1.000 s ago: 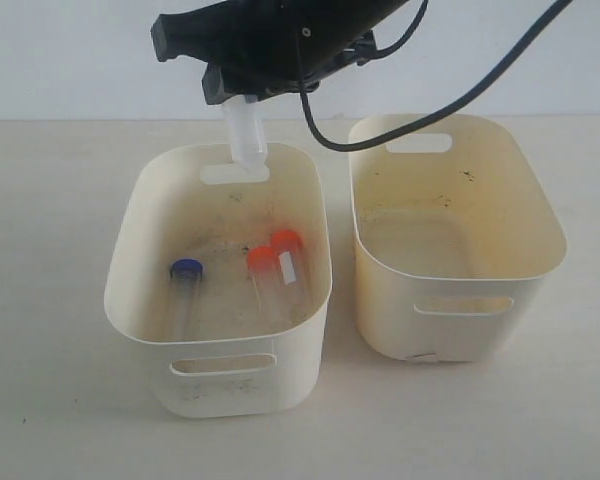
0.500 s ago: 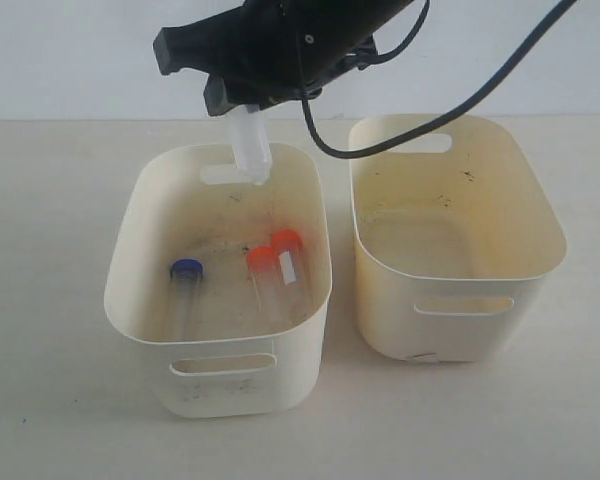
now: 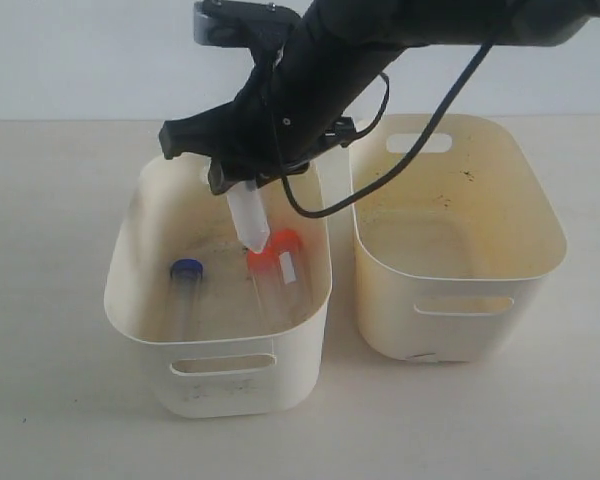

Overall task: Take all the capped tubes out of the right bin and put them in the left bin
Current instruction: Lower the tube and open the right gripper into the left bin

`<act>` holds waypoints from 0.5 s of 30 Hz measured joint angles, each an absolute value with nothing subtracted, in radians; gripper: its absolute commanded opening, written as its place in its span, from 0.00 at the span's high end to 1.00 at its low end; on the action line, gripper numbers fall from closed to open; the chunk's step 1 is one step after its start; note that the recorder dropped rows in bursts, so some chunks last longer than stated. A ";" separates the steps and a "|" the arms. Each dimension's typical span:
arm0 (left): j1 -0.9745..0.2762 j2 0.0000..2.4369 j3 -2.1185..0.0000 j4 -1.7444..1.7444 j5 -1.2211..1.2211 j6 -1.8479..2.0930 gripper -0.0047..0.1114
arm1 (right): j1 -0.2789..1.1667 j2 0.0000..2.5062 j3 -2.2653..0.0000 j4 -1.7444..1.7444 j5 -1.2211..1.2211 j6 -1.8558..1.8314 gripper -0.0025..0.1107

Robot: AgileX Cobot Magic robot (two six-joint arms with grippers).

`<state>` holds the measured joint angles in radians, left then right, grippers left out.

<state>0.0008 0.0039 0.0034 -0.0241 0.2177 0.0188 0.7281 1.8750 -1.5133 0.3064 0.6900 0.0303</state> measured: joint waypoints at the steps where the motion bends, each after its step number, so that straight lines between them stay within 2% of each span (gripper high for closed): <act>1: 0.001 0.004 0.003 -0.024 0.218 0.019 0.92 | 0.728 1.883 -1.513 0.306 0.690 0.030 0.89; 9: 0.001 0.004 0.003 -0.024 0.218 0.019 0.92 | 0.728 1.927 -1.513 0.307 0.701 0.022 0.28; 11: 0.001 0.004 0.003 -0.024 0.218 0.019 0.92 | 0.728 1.931 -1.513 0.309 0.707 0.022 0.21; 15: 0.001 0.004 0.003 -0.024 0.218 0.019 0.92 | 0.728 1.933 -1.513 0.309 0.711 0.020 0.23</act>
<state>0.0008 0.0039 0.0034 -0.0241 0.2177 0.0188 0.7281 1.9334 -1.5133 0.3085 0.7113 0.0200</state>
